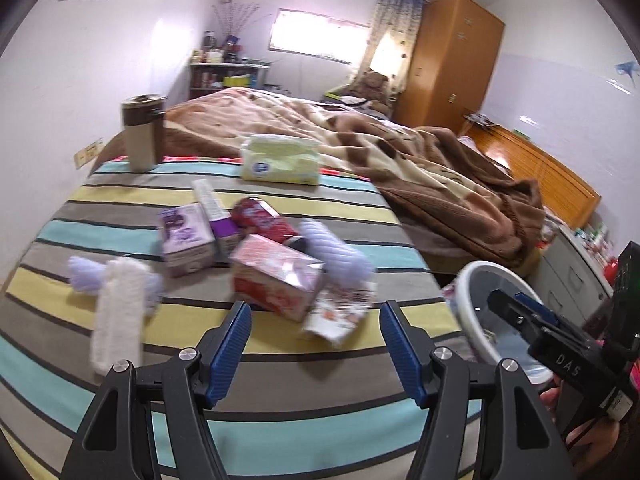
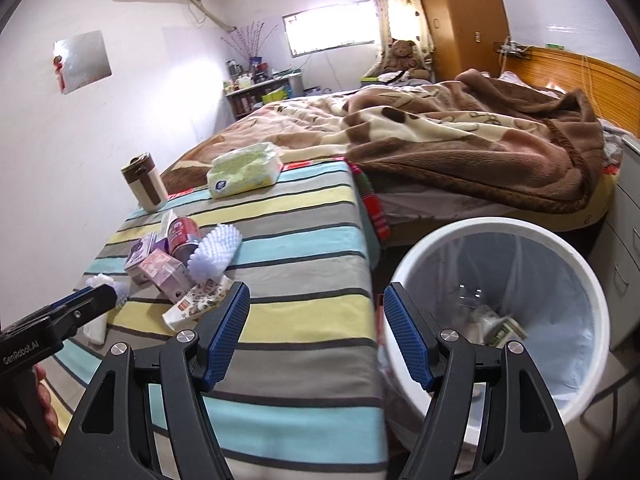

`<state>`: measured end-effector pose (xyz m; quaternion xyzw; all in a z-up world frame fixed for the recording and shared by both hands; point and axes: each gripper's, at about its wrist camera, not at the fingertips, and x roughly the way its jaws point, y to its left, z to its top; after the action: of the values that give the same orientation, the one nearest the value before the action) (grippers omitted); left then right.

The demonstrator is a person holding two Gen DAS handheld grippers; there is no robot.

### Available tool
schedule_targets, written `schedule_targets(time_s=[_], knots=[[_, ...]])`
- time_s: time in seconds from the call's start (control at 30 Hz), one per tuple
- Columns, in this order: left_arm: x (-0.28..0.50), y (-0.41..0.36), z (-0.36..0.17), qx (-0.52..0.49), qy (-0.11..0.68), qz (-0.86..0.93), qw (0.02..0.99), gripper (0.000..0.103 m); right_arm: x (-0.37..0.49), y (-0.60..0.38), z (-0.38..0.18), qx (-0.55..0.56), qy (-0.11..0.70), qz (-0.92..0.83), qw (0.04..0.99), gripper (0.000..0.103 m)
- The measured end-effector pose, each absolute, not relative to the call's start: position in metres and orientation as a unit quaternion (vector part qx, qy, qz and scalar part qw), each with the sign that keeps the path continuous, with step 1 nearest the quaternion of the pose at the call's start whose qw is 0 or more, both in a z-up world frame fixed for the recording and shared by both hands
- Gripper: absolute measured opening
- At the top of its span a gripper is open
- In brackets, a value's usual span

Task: Collect trash
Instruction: 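Move both open tools back from the bin toward the remaining items, then grasp the white towel roll with the left tool while the right tool grasps the white foam net sleeve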

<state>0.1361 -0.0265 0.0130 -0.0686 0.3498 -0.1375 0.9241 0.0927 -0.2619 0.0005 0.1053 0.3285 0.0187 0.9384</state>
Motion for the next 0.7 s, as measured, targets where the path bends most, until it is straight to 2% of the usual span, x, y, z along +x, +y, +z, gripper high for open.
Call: schedule_targets(time_s=[0.7], knots=[[0.166, 0.078, -0.03, -0.099, 0.394, -0.038, 0.913, 0.067, 0.169, -0.197, -0.01, 0.064, 0.371, 0.079, 0.923, 0.071]])
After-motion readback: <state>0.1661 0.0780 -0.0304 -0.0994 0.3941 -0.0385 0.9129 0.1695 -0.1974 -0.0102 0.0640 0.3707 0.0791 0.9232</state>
